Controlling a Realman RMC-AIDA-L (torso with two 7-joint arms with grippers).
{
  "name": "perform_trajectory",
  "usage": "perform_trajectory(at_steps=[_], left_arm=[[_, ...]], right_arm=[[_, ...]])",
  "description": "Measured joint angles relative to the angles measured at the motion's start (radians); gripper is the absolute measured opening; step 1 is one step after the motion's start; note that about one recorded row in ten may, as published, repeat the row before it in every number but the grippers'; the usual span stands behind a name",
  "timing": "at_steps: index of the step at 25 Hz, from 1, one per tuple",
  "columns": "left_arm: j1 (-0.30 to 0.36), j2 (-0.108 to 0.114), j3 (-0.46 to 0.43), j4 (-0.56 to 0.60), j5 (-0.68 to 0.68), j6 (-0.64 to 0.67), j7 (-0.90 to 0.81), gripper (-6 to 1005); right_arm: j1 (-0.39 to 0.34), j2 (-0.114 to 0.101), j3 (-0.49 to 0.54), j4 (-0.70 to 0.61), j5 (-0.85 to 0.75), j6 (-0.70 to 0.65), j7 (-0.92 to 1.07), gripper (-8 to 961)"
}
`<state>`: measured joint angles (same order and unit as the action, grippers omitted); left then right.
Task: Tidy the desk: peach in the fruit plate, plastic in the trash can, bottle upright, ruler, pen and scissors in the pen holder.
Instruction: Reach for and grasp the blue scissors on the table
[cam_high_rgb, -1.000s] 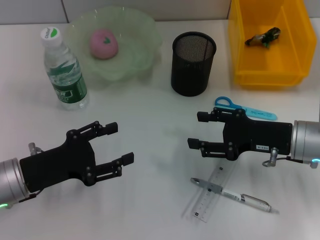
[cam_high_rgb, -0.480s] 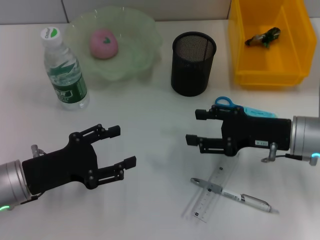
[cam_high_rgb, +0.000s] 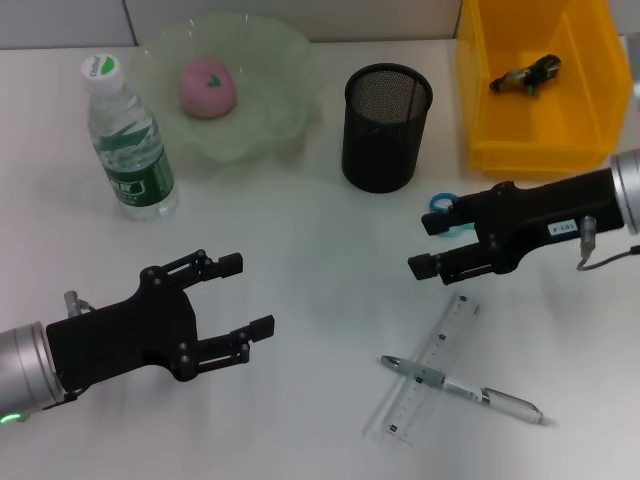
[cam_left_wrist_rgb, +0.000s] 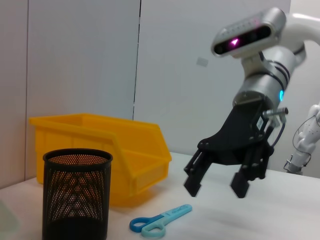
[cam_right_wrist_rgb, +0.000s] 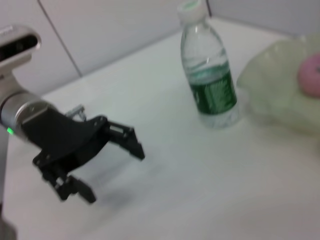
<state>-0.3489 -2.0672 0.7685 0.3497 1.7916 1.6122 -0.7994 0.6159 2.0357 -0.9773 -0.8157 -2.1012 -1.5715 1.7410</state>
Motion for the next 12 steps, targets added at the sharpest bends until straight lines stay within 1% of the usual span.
perform_trajectory(at_steps=[1, 2, 4, 5, 8, 10, 12], left_arm=[[0.000, 0.000, 0.000, 0.000, 0.000, 0.000, 0.000, 799], [0.000, 0.000, 0.000, 0.000, 0.000, -0.001, 0.000, 799], [0.000, 0.000, 0.000, 0.000, 0.000, -0.002, 0.000, 799], [0.000, 0.000, 0.000, 0.000, 0.000, -0.002, 0.000, 799], [-0.001, -0.001, 0.000, -0.001, 0.000, -0.003, 0.000, 799], [-0.001, -0.001, 0.000, -0.002, 0.000, -0.004, 0.000, 799], [-0.001, -0.001, 0.000, -0.002, 0.000, -0.004, 0.000, 799]], right_arm=[[0.021, -0.006, 0.000, -0.005, -0.029, -0.020, 0.028, 741], [0.067, -0.015, -0.004, -0.012, -0.093, -0.047, 0.083, 741], [0.105, -0.017, -0.008, -0.029, -0.165, -0.064, 0.129, 740], [0.105, -0.017, -0.008, -0.029, -0.165, -0.064, 0.129, 740], [0.146, -0.009, -0.014, -0.068, -0.271, -0.080, 0.177, 740], [0.198, 0.003, -0.064, -0.105, -0.378, -0.099, 0.228, 740], [0.209, 0.004, -0.084, -0.108, -0.398, -0.100, 0.238, 740]])
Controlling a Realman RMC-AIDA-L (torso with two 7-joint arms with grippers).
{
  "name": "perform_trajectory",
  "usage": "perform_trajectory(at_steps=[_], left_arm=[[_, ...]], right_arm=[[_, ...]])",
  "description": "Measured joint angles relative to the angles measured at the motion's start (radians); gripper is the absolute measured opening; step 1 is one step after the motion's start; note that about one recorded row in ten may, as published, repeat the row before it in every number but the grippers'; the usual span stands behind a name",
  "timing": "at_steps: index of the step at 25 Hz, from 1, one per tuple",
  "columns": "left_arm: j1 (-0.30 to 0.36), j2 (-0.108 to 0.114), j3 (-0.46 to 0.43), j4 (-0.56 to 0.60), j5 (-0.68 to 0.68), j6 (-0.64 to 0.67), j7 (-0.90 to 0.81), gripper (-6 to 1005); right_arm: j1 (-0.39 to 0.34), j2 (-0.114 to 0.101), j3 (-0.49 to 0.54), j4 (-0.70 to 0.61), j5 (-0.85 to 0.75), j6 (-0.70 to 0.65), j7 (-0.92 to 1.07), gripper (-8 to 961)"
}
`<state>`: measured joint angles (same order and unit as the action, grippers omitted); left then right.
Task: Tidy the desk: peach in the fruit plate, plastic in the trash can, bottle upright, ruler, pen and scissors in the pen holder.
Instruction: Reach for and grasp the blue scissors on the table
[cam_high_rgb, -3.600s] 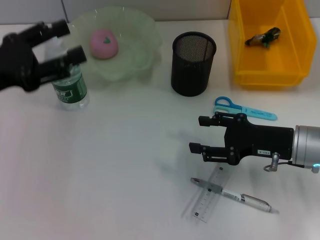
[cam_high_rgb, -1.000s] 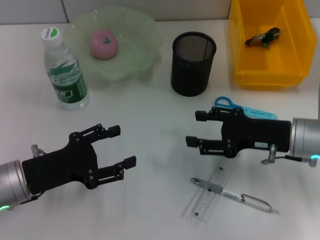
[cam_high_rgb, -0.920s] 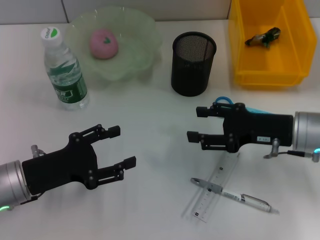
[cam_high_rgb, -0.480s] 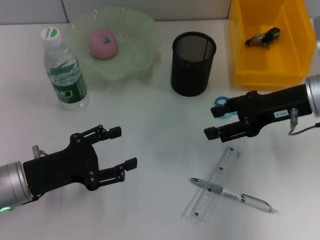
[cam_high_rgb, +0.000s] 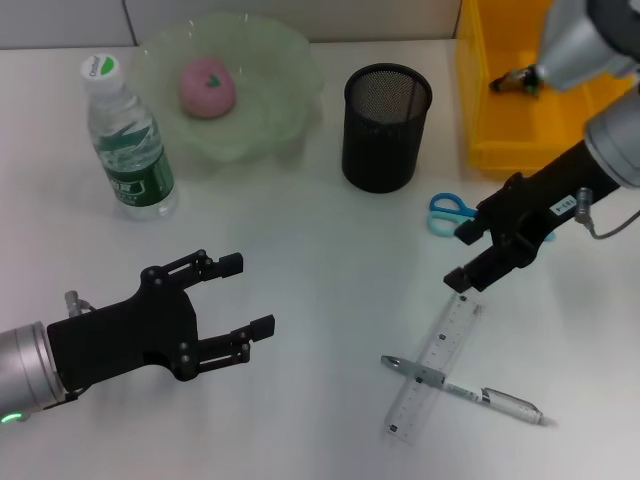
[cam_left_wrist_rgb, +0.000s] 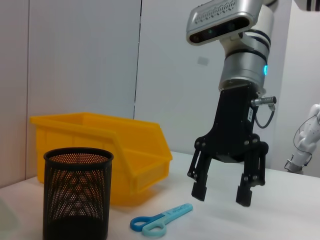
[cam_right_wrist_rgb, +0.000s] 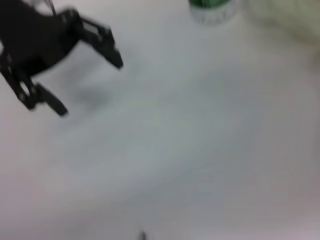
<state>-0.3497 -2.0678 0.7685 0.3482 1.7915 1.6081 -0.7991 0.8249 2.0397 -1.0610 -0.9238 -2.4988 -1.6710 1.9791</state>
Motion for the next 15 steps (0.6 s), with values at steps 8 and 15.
perform_trajectory(at_steps=[8, 15], left_arm=[[-0.001, 0.000, 0.000, -0.001, -0.003, -0.002, 0.000, 799], [-0.002, 0.000, -0.001, -0.009, -0.005, -0.002, -0.001, 799]], right_arm=[[0.063, 0.031, -0.104, -0.004, -0.145, 0.009, 0.051, 740], [0.083, 0.039, -0.141, -0.003, -0.237, 0.054, 0.084, 741]])
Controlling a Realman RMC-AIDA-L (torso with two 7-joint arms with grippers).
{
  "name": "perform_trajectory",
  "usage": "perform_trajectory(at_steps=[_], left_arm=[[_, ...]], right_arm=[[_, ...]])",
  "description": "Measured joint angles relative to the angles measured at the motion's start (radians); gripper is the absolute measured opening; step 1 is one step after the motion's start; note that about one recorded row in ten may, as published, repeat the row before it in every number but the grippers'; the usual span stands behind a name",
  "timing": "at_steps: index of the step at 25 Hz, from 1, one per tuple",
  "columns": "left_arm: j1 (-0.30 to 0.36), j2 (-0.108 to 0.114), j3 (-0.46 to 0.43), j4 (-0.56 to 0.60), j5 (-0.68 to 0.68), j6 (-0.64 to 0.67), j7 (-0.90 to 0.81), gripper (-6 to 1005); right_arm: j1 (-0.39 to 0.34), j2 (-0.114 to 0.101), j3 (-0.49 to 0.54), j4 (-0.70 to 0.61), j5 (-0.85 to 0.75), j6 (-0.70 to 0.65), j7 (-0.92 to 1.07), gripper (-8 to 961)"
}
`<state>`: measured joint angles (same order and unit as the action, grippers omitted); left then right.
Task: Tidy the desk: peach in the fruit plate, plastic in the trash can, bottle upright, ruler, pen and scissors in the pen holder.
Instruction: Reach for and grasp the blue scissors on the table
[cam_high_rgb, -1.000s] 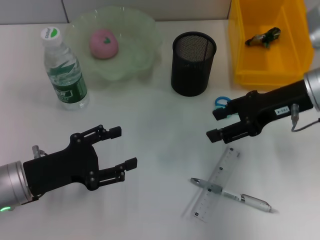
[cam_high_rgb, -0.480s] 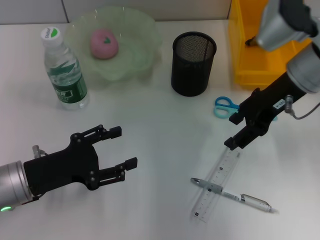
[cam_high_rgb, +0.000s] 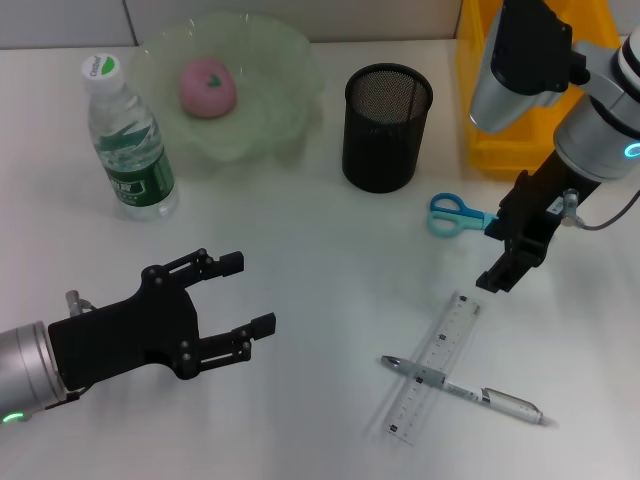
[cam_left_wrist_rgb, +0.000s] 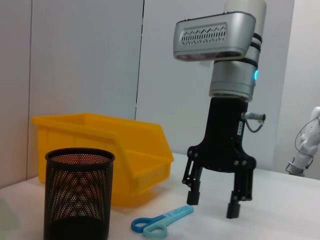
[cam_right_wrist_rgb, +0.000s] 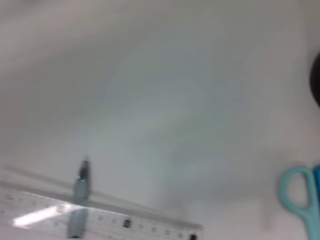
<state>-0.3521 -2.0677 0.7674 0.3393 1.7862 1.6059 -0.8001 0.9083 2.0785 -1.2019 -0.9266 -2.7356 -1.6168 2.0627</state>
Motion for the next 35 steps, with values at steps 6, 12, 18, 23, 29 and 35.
perform_trajectory(at_steps=[6, 12, 18, 23, 29, 35], left_arm=[[-0.001, 0.000, 0.000, -0.002, -0.001, 0.000, -0.001, 799], [-0.001, 0.000, 0.001, -0.002, -0.001, 0.005, -0.004, 799], [0.000, -0.001, 0.001, -0.002, -0.001, 0.006, -0.008, 799], [0.001, -0.002, 0.001, -0.003, -0.001, 0.007, -0.008, 799], [0.001, -0.002, 0.001, -0.007, -0.001, 0.009, -0.008, 798], [-0.001, -0.002, 0.001, -0.013, -0.001, 0.009, -0.008, 798]], right_arm=[[-0.004, 0.000, 0.001, 0.005, -0.048, 0.062, 0.003, 733], [-0.010, -0.001, -0.002, 0.040, -0.054, 0.146, -0.002, 709], [-0.006, -0.003, -0.003, 0.078, -0.055, 0.202, -0.010, 685], [-0.004, -0.004, -0.001, 0.091, -0.056, 0.223, -0.016, 665], [-0.001, -0.007, 0.005, 0.119, -0.056, 0.251, -0.030, 641], [0.000, -0.010, 0.006, 0.149, -0.051, 0.291, -0.042, 611]])
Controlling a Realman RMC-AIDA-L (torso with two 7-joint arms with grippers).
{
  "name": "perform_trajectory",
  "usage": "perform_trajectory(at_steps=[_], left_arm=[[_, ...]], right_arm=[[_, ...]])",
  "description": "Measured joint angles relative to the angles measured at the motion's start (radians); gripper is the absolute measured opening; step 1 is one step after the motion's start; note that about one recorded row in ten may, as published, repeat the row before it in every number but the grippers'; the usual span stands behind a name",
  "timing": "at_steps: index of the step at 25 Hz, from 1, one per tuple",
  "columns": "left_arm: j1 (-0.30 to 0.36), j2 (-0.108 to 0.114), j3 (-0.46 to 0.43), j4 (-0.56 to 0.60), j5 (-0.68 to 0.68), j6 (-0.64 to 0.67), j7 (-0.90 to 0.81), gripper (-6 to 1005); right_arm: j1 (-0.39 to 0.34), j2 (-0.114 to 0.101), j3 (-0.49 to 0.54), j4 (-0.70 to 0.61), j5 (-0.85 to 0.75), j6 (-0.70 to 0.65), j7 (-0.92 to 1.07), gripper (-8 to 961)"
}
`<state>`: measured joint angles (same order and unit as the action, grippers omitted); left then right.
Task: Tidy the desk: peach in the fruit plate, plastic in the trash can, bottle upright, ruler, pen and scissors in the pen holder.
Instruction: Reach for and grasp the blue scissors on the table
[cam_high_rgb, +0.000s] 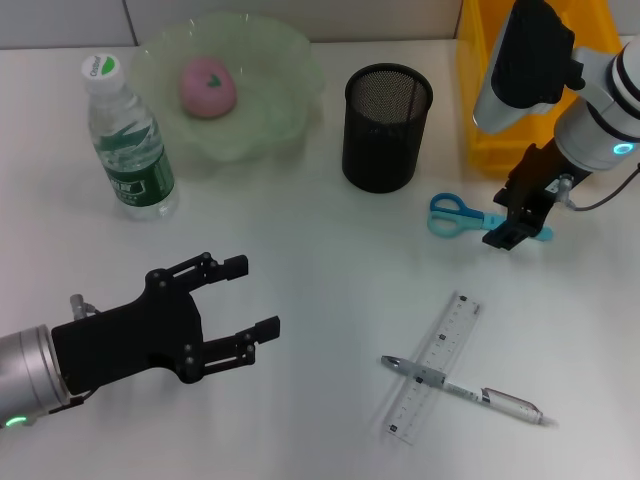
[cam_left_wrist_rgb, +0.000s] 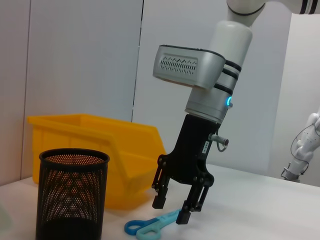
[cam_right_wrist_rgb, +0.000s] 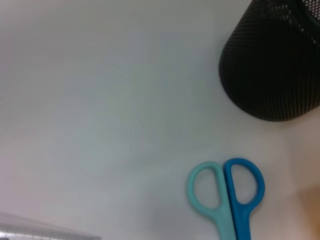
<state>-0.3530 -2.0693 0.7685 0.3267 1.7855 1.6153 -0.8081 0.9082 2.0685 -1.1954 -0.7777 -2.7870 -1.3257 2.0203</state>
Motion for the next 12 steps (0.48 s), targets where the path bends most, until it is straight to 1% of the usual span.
perform_trajectory(at_steps=[12], left_arm=[[-0.001, 0.000, -0.005, 0.000, 0.000, 0.000, -0.001, 798]], right_arm=[[-0.001, 0.000, 0.015, 0.017, 0.007, 0.026, -0.021, 546]])
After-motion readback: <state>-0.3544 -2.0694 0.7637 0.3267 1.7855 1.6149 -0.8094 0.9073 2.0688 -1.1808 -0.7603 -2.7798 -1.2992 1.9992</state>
